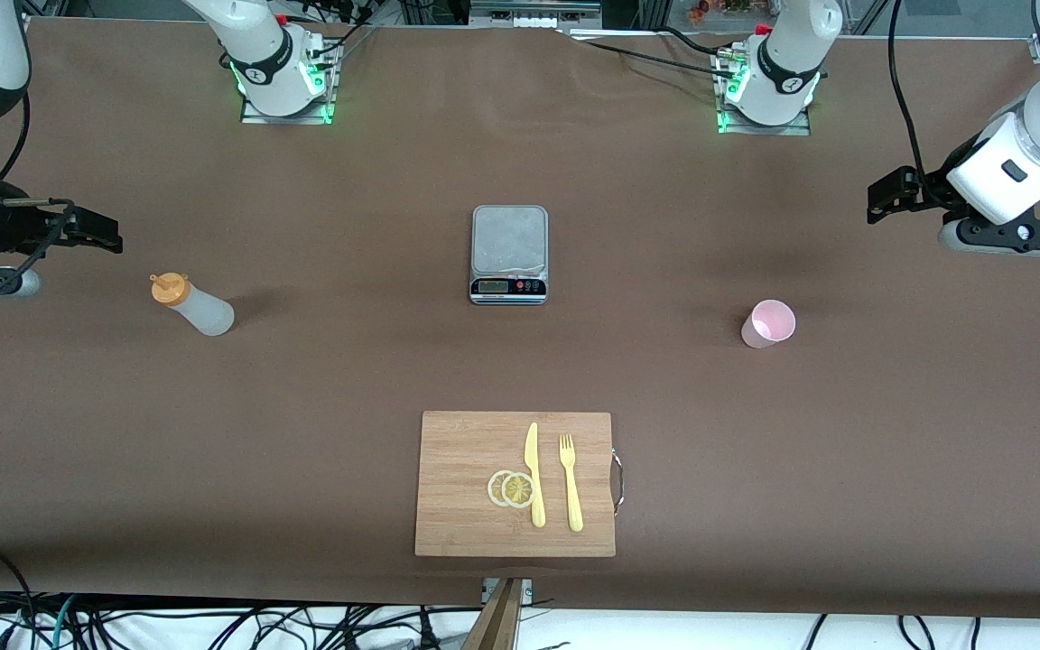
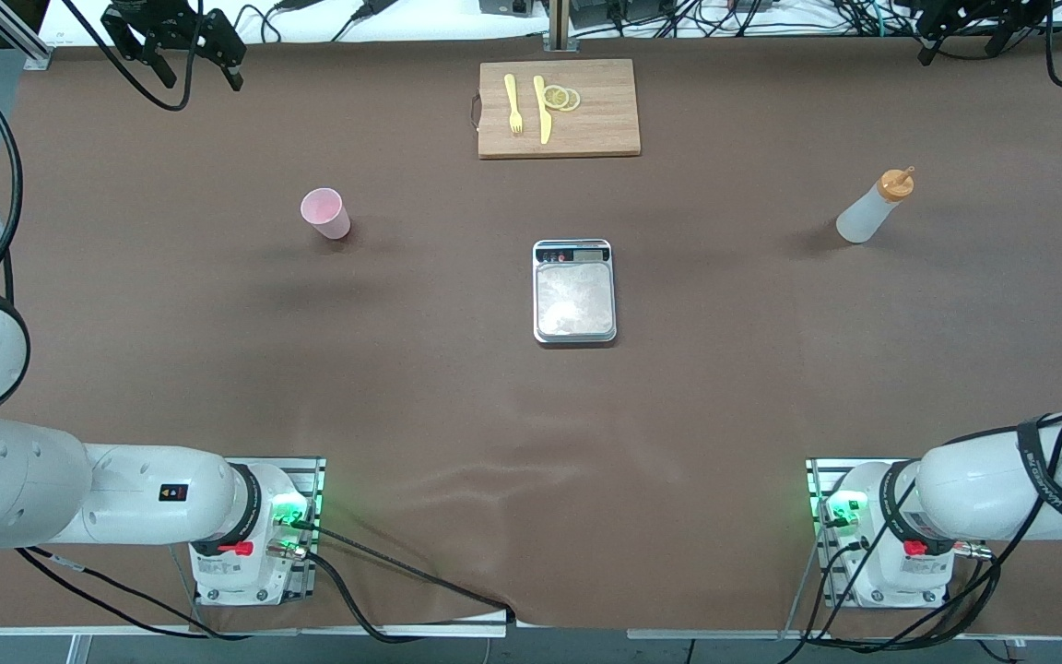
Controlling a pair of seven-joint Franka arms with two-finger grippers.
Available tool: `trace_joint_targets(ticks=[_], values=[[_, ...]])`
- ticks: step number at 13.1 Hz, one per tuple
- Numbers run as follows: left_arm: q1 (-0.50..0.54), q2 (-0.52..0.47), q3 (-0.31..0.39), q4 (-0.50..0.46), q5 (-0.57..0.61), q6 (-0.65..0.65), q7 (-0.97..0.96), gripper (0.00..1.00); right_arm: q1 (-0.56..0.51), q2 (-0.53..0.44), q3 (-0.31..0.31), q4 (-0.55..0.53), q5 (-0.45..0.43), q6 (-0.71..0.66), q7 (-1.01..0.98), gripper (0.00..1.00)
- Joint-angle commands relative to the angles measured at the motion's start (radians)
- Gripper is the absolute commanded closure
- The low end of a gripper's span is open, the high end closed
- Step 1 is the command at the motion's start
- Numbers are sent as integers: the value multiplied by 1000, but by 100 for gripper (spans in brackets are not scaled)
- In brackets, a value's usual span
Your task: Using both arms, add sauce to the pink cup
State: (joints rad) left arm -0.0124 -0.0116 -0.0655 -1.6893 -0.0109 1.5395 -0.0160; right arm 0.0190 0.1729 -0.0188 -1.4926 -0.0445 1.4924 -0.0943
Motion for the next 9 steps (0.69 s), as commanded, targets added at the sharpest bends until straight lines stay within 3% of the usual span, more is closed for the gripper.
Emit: trace_joint_targets(ticks=[1,9], values=[[-6,4,-7,22,28,-30,14,0,-13,-15,8,-17,2,14,-12,1],[-6,4,-14,14,29,-24,18,0,-13,-13,8,-17,2,20,-12,1]])
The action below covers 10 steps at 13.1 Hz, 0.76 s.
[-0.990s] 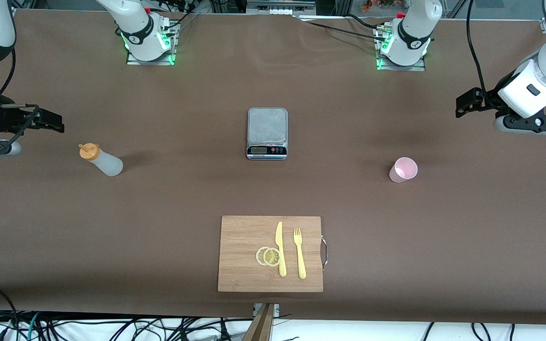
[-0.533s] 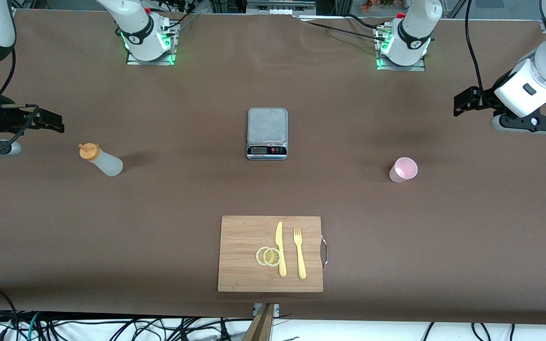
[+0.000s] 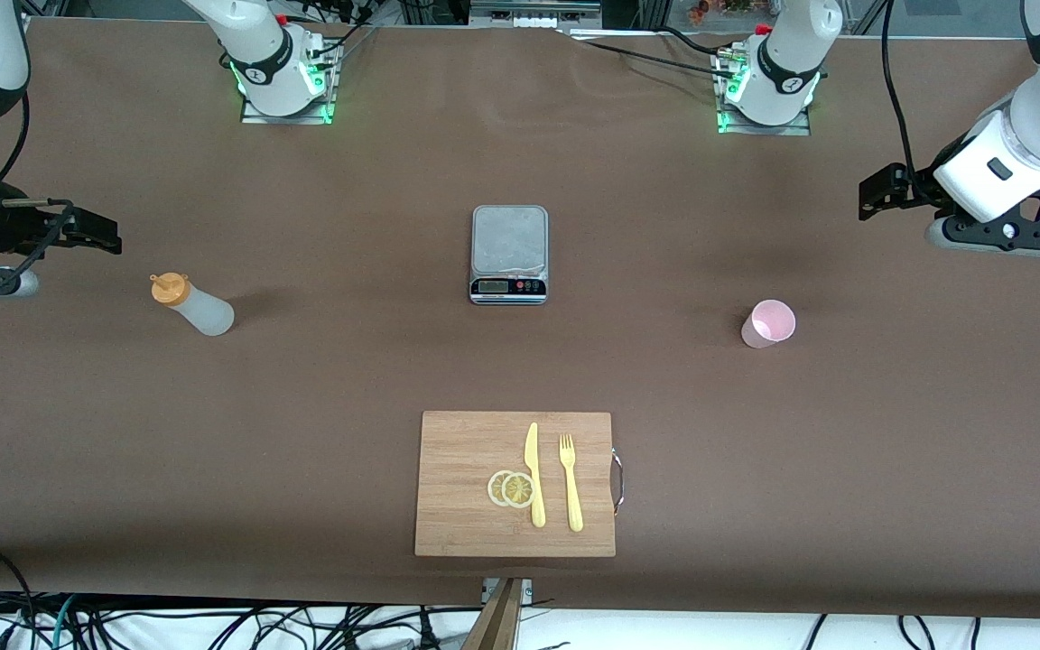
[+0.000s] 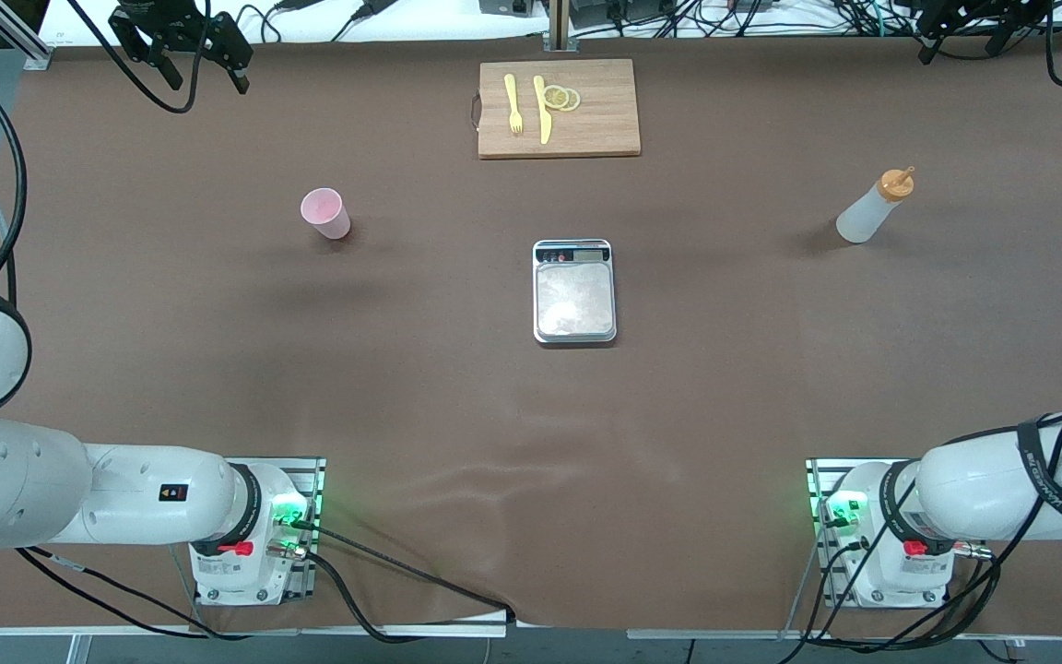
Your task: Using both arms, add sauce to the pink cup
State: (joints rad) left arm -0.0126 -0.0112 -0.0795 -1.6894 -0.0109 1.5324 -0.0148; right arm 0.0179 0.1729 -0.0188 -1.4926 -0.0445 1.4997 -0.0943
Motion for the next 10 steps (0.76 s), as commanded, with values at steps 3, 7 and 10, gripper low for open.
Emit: trace_joint_targets(ticks=[3,7,10], values=[[-6,5,1,14,31,-17,16,0,-12,-15,8,-17,2,13,-12,1],[-4,5,1,13,52,-21,16,0,-12,-12,8,-17,2,13,-12,1],[-7,55,-16,19,46,-49,29,0,-12,-12,7,-17,2,13,-12,1]])
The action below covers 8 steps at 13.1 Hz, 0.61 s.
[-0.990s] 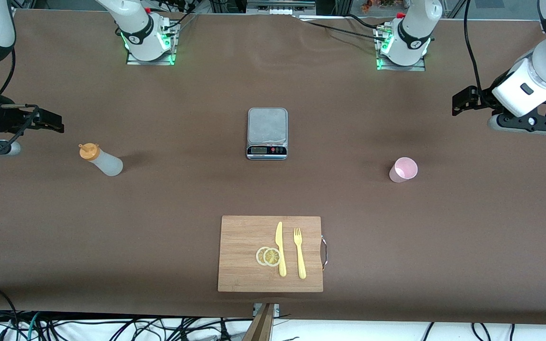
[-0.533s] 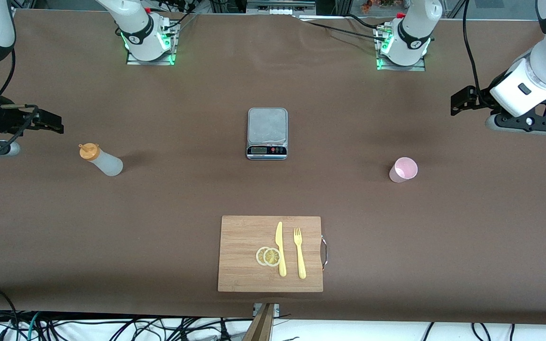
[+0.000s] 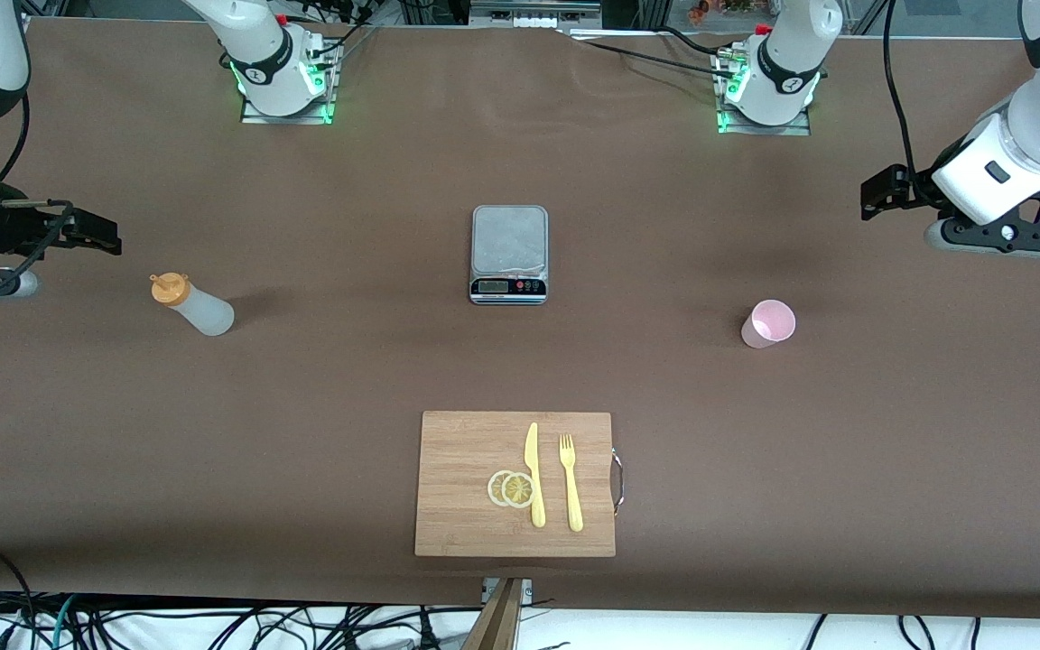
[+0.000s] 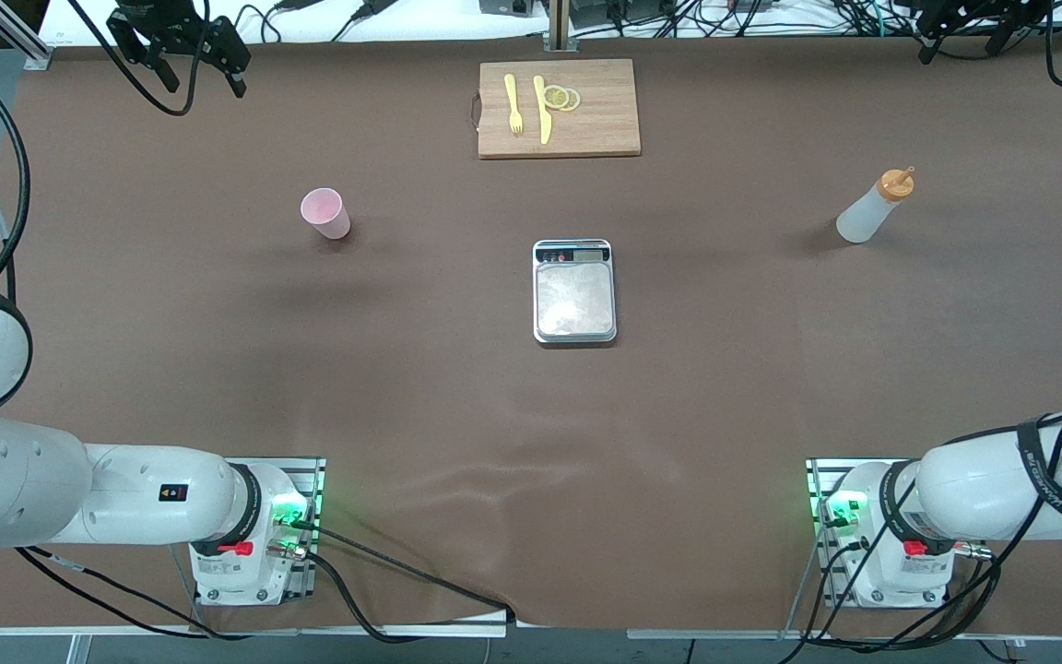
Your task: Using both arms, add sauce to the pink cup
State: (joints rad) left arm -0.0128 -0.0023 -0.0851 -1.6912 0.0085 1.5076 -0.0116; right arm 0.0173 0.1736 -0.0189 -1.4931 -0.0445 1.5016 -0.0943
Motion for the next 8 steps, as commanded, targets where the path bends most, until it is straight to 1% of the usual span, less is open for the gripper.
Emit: trace_joint_targets(ticks=[1,3,6,7,8], values=[[-6,76,-10,21,21,-18,59,0,-11,-13,7,-16,2,11,-12,1],[2,157,-9,16,16,22,122,0,-11,-13,7,-16,2,11,-12,1],[26,228,-5,-40,28,198,151,0,-11,-13,7,-16,3,11,-12,1],[31,243,-5,-86,30,274,153,0,-13,-11,7,-16,2,11,-12,1],[33,245,-5,-161,31,387,153,0,-11,-11,7,-16,2,11,-12,1]])
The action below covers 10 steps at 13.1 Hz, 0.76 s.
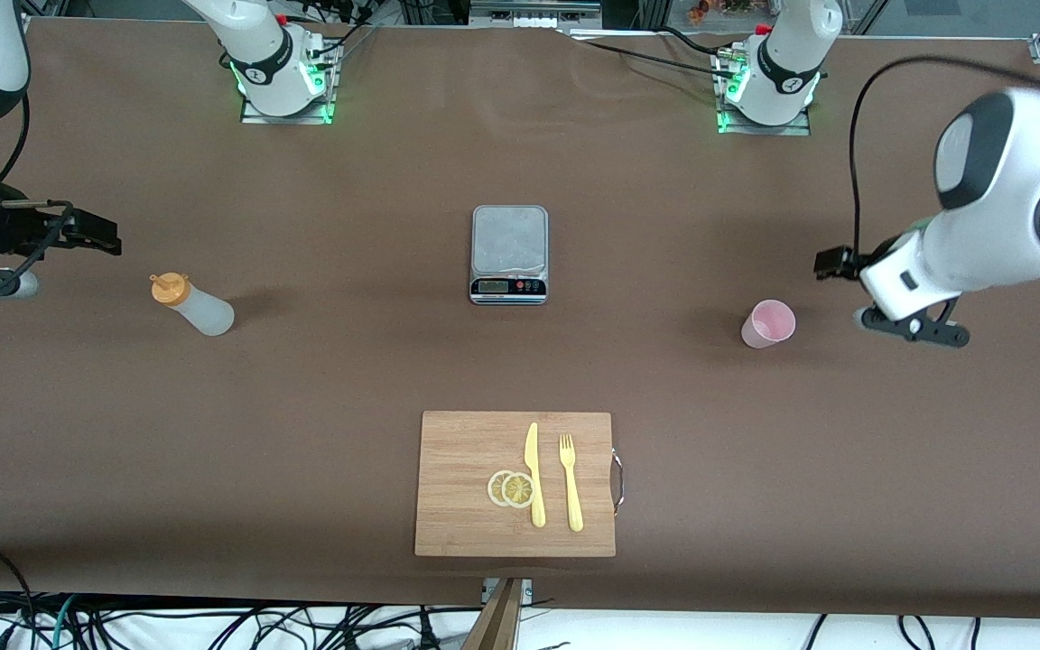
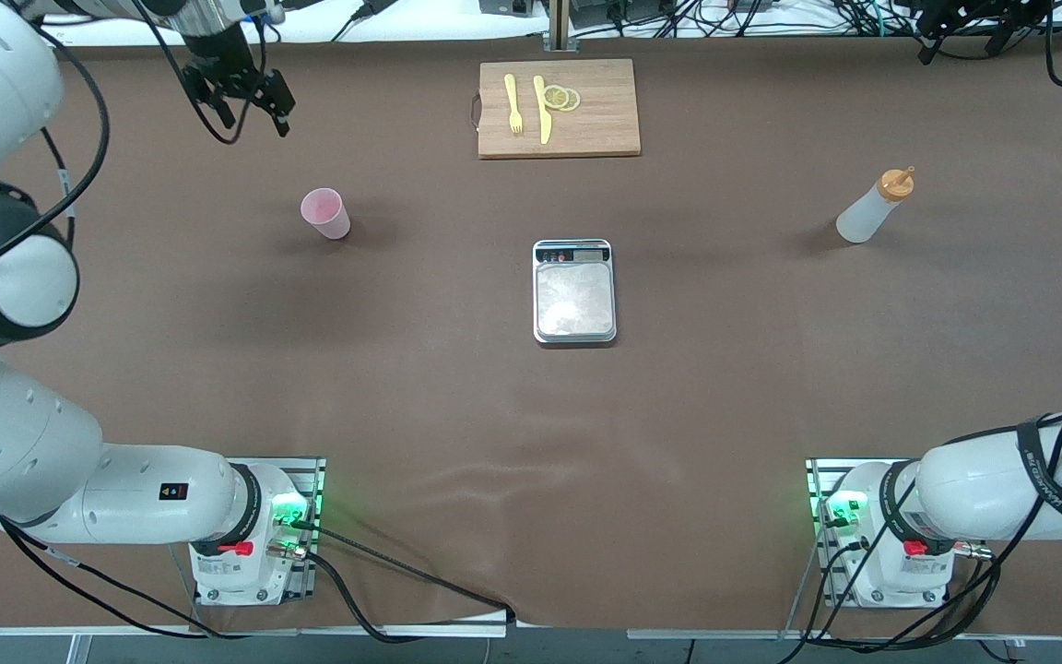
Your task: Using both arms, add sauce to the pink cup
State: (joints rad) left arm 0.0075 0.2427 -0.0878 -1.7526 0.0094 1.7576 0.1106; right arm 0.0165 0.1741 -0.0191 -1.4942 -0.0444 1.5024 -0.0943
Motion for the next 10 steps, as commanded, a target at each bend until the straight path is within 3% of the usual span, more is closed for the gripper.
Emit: trace_joint_targets(ticks=[1,4,10], values=[[14,-2,-1,-176,32,252,31,0,-12,-10,5,-15,1,10,-12,1],[14,12,-1,-307,78,435,29,0,-12,-8,5,-15,1,10,-12,1],[16,96,-1,-343,90,531,21,3,-10,-10,5,-15,1,10,-12,1]])
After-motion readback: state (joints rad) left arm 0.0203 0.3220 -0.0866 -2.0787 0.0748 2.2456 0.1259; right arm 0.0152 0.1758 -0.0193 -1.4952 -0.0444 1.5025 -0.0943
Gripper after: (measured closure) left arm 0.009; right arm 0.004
